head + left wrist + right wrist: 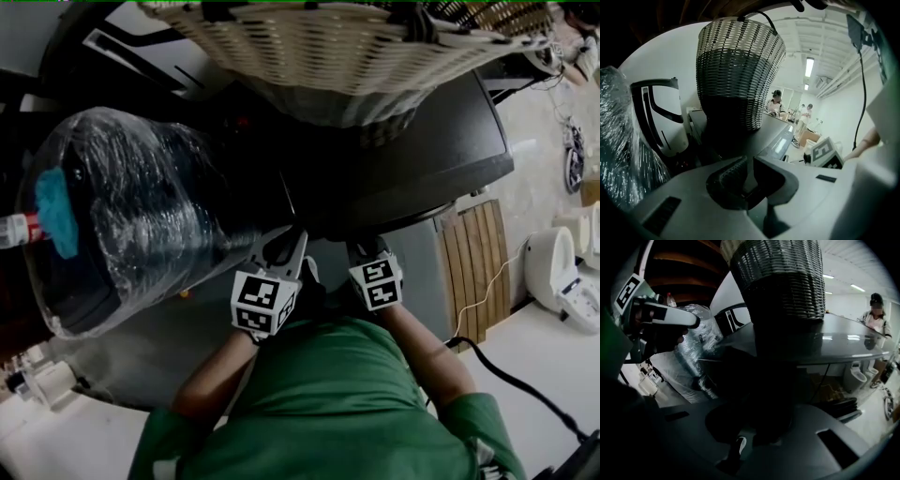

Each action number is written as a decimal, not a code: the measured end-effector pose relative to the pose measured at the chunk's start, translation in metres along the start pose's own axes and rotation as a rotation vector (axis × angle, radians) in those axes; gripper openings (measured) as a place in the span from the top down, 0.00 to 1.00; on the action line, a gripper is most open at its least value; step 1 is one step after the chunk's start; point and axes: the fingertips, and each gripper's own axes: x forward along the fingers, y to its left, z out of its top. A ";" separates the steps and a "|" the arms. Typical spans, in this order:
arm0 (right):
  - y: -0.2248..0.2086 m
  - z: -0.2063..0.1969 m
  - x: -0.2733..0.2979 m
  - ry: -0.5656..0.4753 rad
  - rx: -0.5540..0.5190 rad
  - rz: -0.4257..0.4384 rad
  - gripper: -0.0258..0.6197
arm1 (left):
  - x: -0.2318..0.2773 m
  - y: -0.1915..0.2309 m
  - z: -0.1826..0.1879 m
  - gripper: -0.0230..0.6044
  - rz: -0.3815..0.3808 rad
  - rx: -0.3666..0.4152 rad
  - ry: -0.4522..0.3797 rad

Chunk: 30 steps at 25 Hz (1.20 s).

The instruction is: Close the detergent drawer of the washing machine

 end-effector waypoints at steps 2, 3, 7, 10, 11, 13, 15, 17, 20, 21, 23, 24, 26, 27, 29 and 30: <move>0.004 0.008 -0.011 -0.042 -0.011 0.000 0.93 | -0.004 0.001 0.005 0.87 0.005 0.006 -0.020; 0.005 0.012 -0.019 -0.059 -0.006 -0.006 0.93 | -0.007 0.001 0.007 0.87 0.008 0.008 -0.028; -0.004 0.040 -0.057 -0.148 0.019 -0.048 0.93 | -0.020 0.001 0.015 0.87 0.027 0.012 -0.070; -0.006 0.066 -0.086 -0.227 0.091 -0.038 0.93 | -0.033 0.002 0.028 0.87 0.044 0.021 -0.123; -0.003 0.078 -0.096 -0.260 0.108 -0.030 0.93 | -0.038 0.002 0.033 0.87 0.048 0.026 -0.142; 0.003 0.103 -0.118 -0.336 0.107 -0.028 0.93 | -0.051 0.001 0.044 0.87 0.053 0.033 -0.176; 0.010 0.128 -0.143 -0.414 0.081 -0.037 0.93 | -0.065 -0.002 0.054 0.87 0.054 0.036 -0.208; 0.016 0.151 -0.169 -0.485 0.040 -0.059 0.93 | -0.079 -0.005 0.065 0.87 0.055 0.039 -0.245; 0.021 0.183 -0.202 -0.576 -0.035 -0.118 0.93 | -0.094 -0.002 0.089 0.87 0.057 0.058 -0.307; 0.022 0.192 -0.210 -0.602 -0.052 -0.137 0.93 | -0.098 0.000 0.098 0.87 0.056 0.066 -0.328; 0.024 0.208 -0.225 -0.651 -0.068 -0.164 0.93 | -0.107 0.005 0.116 0.87 0.055 0.081 -0.374; 0.025 0.215 -0.233 -0.676 -0.069 -0.174 0.93 | -0.112 0.006 0.125 0.87 0.054 0.089 -0.397; 0.026 0.226 -0.249 -0.723 -0.055 -0.185 0.93 | -0.125 0.003 0.141 0.87 0.050 0.101 -0.441; 0.026 0.230 -0.258 -0.745 -0.046 -0.188 0.93 | -0.132 0.000 0.147 0.87 0.048 0.108 -0.462; 0.027 0.238 -0.277 -0.782 -0.041 -0.200 0.93 | -0.145 -0.007 0.159 0.87 0.046 0.128 -0.500; 0.029 0.242 -0.285 -0.796 -0.048 -0.208 0.93 | -0.151 -0.011 0.165 0.87 0.045 0.139 -0.517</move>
